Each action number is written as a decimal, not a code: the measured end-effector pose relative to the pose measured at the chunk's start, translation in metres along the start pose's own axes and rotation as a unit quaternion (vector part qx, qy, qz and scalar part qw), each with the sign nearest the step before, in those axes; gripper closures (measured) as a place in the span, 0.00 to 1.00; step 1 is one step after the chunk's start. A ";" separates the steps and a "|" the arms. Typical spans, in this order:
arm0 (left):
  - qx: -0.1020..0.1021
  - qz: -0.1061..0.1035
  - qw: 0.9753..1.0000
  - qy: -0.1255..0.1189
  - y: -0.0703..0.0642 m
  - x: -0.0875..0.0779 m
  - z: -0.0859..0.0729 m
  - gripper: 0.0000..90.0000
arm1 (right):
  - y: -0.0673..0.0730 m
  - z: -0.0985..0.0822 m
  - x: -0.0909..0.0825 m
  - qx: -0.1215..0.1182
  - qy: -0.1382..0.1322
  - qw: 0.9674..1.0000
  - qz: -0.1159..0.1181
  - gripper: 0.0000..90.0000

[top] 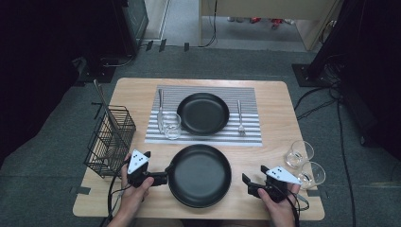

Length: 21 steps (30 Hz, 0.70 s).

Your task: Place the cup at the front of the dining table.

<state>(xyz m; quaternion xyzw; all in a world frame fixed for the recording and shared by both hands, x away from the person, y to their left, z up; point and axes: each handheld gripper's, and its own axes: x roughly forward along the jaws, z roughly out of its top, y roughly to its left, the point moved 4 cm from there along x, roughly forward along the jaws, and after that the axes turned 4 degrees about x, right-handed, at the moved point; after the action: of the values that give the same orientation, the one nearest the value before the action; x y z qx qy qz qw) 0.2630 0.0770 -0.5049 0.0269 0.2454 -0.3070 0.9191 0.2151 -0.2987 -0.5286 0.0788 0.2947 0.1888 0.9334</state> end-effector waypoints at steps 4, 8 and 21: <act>0.000 0.004 1.000 0.002 -0.002 -0.007 -0.011 0.00 | 0.000 0.000 -0.001 0.000 0.001 1.000 0.000 0.19; 0.010 0.018 1.000 0.003 -0.003 -0.016 -0.020 0.00 | -0.001 -0.001 -0.001 0.001 0.002 1.000 -0.002 0.18; 0.021 0.045 0.999 0.021 0.007 -0.027 -0.043 0.00 | 0.003 -0.009 0.006 -0.016 0.026 0.999 -0.012 0.18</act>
<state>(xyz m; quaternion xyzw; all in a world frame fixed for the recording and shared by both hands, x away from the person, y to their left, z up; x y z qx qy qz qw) 0.2296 0.1068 -0.5306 0.0640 0.2561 -0.2696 0.9261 0.2135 -0.2931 -0.5381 0.0556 0.3166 0.1837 0.9289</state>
